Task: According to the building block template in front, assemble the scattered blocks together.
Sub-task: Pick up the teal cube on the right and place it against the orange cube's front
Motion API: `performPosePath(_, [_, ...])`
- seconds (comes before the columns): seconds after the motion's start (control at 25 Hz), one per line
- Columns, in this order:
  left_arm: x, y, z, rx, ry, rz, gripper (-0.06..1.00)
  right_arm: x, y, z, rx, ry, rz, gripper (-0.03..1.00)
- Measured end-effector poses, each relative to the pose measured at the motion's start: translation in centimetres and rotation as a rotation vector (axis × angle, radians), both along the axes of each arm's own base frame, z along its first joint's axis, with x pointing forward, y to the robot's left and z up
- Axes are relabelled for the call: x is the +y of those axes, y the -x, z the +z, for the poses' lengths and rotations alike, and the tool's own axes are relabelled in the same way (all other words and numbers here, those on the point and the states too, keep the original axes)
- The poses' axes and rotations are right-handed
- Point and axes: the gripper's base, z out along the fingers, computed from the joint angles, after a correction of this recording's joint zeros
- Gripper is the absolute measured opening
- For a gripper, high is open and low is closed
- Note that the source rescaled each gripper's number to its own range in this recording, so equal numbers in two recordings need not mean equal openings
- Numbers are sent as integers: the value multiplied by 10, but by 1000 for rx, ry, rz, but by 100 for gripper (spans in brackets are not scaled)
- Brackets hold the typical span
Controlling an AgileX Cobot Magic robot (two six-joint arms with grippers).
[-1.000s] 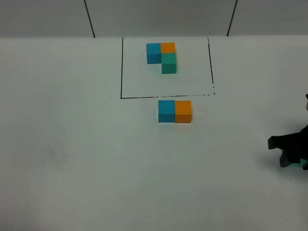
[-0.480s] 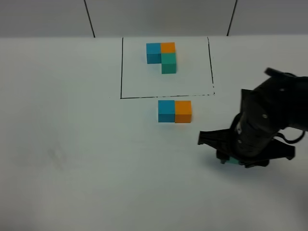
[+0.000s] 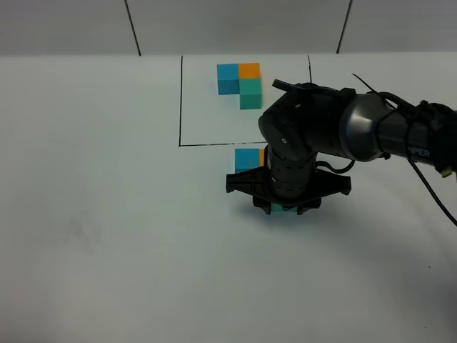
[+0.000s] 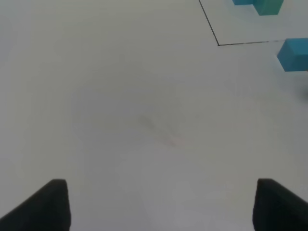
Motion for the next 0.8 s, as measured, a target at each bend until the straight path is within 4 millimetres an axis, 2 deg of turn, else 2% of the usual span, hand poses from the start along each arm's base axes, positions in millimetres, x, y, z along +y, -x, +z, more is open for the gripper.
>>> performPosePath(0.28, [0, 0, 0, 0, 0, 0, 68, 5, -5, -2, -28, -14, 15, 23])
performPosePath(0.8, [0, 0, 0, 0, 0, 0, 68, 17, -20, -22, -12, 6, 46, 23])
